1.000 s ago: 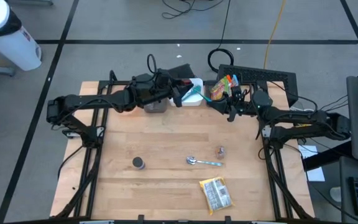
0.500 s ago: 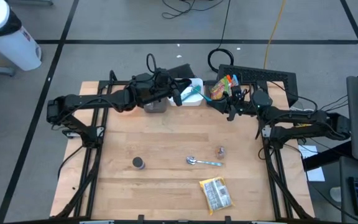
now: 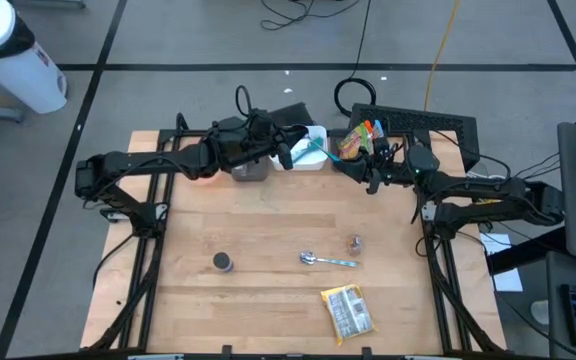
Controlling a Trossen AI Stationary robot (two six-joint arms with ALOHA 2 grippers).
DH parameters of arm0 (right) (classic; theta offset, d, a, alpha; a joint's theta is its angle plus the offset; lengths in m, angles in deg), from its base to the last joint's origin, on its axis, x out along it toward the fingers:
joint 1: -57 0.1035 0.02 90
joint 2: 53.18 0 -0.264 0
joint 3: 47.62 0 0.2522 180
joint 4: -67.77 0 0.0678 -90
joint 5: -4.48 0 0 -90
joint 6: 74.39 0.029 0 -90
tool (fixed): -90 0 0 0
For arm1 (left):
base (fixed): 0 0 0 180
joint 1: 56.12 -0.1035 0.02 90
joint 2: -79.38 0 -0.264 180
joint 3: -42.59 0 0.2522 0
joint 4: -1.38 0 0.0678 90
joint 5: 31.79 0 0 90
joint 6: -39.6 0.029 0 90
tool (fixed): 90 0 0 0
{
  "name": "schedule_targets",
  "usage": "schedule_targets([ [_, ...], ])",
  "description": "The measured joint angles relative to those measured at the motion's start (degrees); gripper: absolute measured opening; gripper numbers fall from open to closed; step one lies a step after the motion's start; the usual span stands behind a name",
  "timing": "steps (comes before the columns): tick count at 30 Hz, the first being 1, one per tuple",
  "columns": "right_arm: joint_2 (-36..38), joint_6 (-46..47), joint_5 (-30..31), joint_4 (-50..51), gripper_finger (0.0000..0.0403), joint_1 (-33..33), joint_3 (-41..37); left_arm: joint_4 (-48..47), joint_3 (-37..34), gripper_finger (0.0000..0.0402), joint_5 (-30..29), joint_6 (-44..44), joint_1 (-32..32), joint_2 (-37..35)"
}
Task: Pick & Place Food Item
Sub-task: Put the purple spoon into the white bin
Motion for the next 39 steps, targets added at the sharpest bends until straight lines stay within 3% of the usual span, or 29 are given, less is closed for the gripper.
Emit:
schedule_targets([
  [10, 0.1, 6.0, 0.1, -11.4, 0.0151, -7.2, 0.5, -2.9, 0.1, 0.0013, 0.0, -0.2, 0.0, 0.0],
  [13, 0.0, 5.2, -2.8, -10.4, 0.0174, -8.7, 3.9, -5.1, 0.1, 0.0013, -0.8, -1.3, 0.1, 0.0],
  [16, 0.1, -2.1, -7.3, 1.1, 0.0185, -8.2, 10.9, -6.3, 0.1, 0.0013, -3.1, -2.8, 0.2, 0.0],
  [19, -0.2, -17.3, -7.9, 23.7, 0.0186, -6.0, 20.3, -7.8, 0.1, 0.0013, -5.7, -3.0, 0.2, 0.0],
  [22, -2.4, -33.3, -0.3, 44.9, 0.0182, -2.7, 30.1, -7.9, 0.0, 0.0013, -7.5, -3.1, 0.2, 0.0],
  [25, -6.0, -42.0, 8.2, 56.8, 0.0182, 0.3, 36.9, -7.8, 0.0, 0.0013, -7.9, -3.0, 0.2, 0.0],
  [30, -11.4, -44.9, 14.3, 58.9, 0.0188, 3.9, 41.3, -7.7, 0.0, 0.0013, -10.0, -2.8, 0.6, 0.0],
  [39, -16.2, -46.4, 26.7, 58.5, 0.0186, 7.5, 41.4, -7.5, 0.0, 0.0013, -10.4, -2.8, 0.8, 0.0],
])
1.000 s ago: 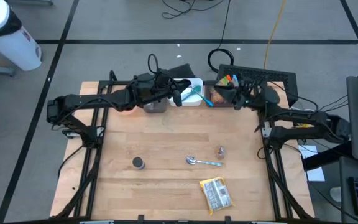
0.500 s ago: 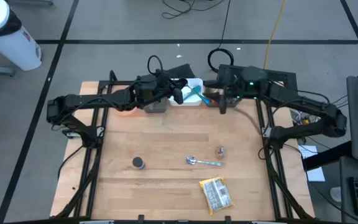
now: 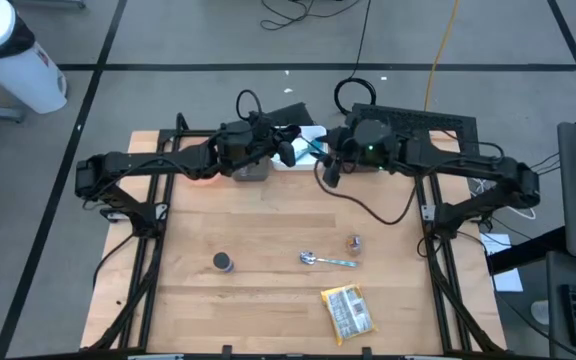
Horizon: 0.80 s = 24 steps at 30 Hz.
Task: Pick & Place Food Item
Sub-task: Put the purple spoon into the white bin
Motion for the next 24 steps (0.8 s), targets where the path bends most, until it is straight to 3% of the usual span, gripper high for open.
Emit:
schedule_targets([
  [13, -2.1, -0.3, 4.0, -2.0, 0.0169, 0.1, 0.1, 0.8, 0.0, 0.0013, 0.1, -0.2, 0.2, 0.0],
  [19, -3.2, -0.2, 4.0, -1.4, 0.0122, 0.1, 0.1, 1.0, 0.0, 0.0013, 0.6, -0.2, 0.6, 0.0],
  [24, -3.2, 1.2, 3.9, -1.9, 0.0059, 0.1, 0.0, 1.0, 0.0, 0.0013, 0.6, -0.2, 0.6, 0.0],
])
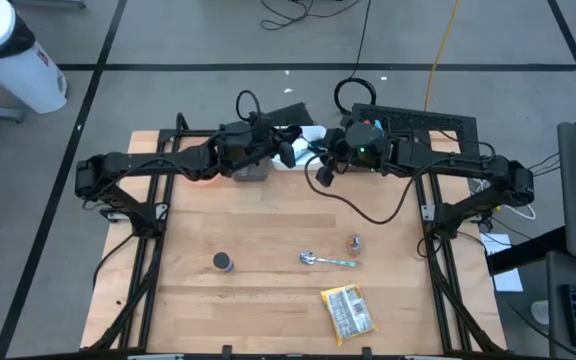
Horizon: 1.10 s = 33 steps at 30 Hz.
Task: Pick & Place Food Item
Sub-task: Put the purple spoon into the white bin
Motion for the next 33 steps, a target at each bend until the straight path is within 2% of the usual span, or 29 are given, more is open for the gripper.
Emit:
schedule_targets([
  [4, 0.0, 0.0, -0.1, -0.2, 0.0009, 0.0, 0.0, -0.2, 0.0, 0.0013, -0.1, 0.0, 0.0, 0.0],
  [13, 0.2, 0.0, -0.1, -0.6, 0.0006, 0.0, 0.0, -0.4, 0.1, 0.0016, -0.1, 0.0, 0.0, 0.0],
  [19, 0.2, -0.5, -0.1, -0.2, 0.0004, 0.0, 0.0, -0.7, 0.1, 0.005, 1.5, -0.7, -0.3, 0.0],
  [33, 1.0, 1.2, -1.5, -2.6, 0.0002, -1.5, 0.0, 5.6, 0.0, 0.013, 27.8, -3.6, -8.1, -1.3],
])
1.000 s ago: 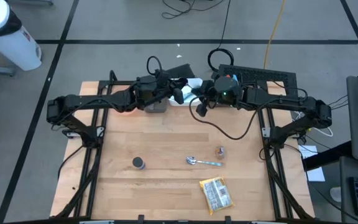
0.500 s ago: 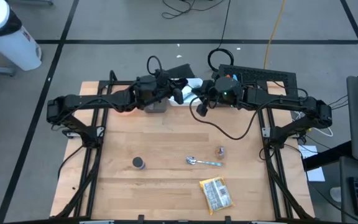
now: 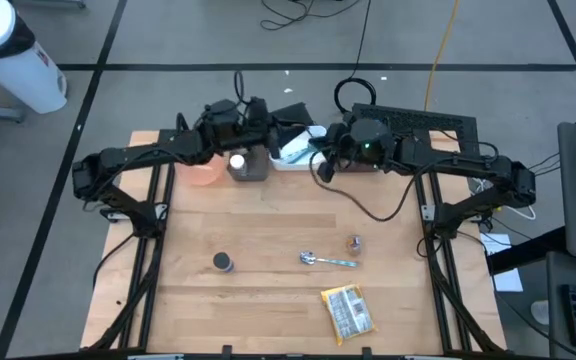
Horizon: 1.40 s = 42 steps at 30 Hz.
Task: Pick & Place Food Item
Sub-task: Put the purple spoon into the white bin
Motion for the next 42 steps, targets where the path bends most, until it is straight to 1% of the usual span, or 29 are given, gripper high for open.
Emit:
schedule_targets([
  [3, 0.3, 4.4, -3.3, -3.8, 0.0002, -2.1, 0.3, -1.3, 0.0, 0.0144, 3.4, -0.1, -1.9, -2.0],
  [7, 0.6, 9.8, -8.2, -5.2, 0.0002, -5.6, 1.6, -4.2, 0.0, 0.0153, 6.4, 0.2, -4.1, -4.0],
  [10, 0.7, 12.9, -12.5, -5.1, 0.0002, -8.6, 1.9, -4.8, -0.1, 0.0153, 11.6, 0.9, -5.9, -6.6],
  [13, 0.6, 14.4, -15.4, -4.1, 0.0002, -11.1, 1.9, -7.0, 0.0, 0.0153, 17.5, 1.6, -7.6, -9.8],
  [15, 0.3, 14.6, -17.1, -3.7, 0.0001, -12.3, 2.0, -10.2, 0.0, 0.0152, 20.7, 2.7, -8.4, -11.9],
  [18, -1.5, 14.9, -20.3, -2.5, 0.0001, -13.5, 2.1, -13.1, -0.1, 0.0152, 22.5, 4.8, -8.2, -15.0],
  [23, -6.8, 14.3, -27.4, -1.7, 0.0001, -14.8, 2.1, -14.5, 0.0, 0.0152, 22.3, 7.0, -6.3, -18.2],
  [28, -12.2, 10.2, -35.5, -0.9, 0.0, -16.9, 2.0, -14.5, 0.0, 0.0152, 21.3, 6.8, -3.2, -18.4],
  [34, -18.4, 7.6, -42.8, -1.5, 0.0, -19.6, 2.0, -14.4, 0.0, 0.0152, 13.9, 4.9, 1.4, -16.5],
  [38, -21.9, 5.0, -44.0, -2.1, 0.0, -20.5, 2.0, -12.3, 0.0, 0.0152, 7.5, 2.7, 3.5, -15.0],
  [40, -23.4, 4.8, -44.1, -3.5, 0.0, -20.5, 2.0, -11.6, 0.0, 0.0152, 6.3, 2.1, 4.0, -14.5],
  [42, -24.4, 4.8, -46.0, -4.6, 0.0, -20.5, 2.0, -10.7, 0.0, 0.0152, 5.9, 2.1, 4.5, -13.8],
])
